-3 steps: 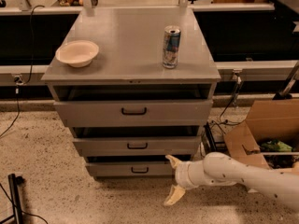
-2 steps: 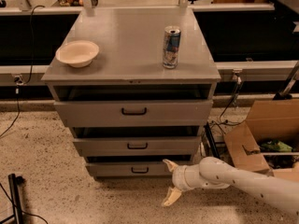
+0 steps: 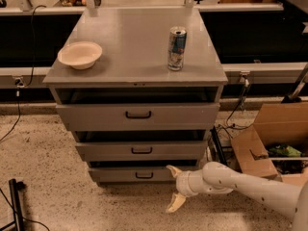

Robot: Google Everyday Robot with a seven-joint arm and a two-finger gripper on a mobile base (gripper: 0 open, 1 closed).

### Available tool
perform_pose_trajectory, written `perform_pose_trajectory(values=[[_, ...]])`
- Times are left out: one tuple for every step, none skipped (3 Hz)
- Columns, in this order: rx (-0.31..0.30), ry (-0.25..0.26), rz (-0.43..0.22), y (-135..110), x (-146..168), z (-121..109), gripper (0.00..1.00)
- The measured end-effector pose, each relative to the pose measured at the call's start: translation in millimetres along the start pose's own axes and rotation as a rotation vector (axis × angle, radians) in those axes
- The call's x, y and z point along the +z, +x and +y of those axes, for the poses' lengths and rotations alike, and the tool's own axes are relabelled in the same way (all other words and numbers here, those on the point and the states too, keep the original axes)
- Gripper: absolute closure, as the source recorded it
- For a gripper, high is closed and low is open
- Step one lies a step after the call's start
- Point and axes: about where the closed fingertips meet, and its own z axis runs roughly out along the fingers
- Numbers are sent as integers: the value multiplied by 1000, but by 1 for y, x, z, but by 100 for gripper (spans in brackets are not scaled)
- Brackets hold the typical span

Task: Open bottom drawer

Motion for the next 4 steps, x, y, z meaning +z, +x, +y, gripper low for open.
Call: perform_pose_trajectory(values=[[-54,6,22,21,25,-1,0],[-96,4,34,44,48,-4,0],[-97,-5,-2,61,64,-10,0],[-78,-39,-88,77,81,-12,0]])
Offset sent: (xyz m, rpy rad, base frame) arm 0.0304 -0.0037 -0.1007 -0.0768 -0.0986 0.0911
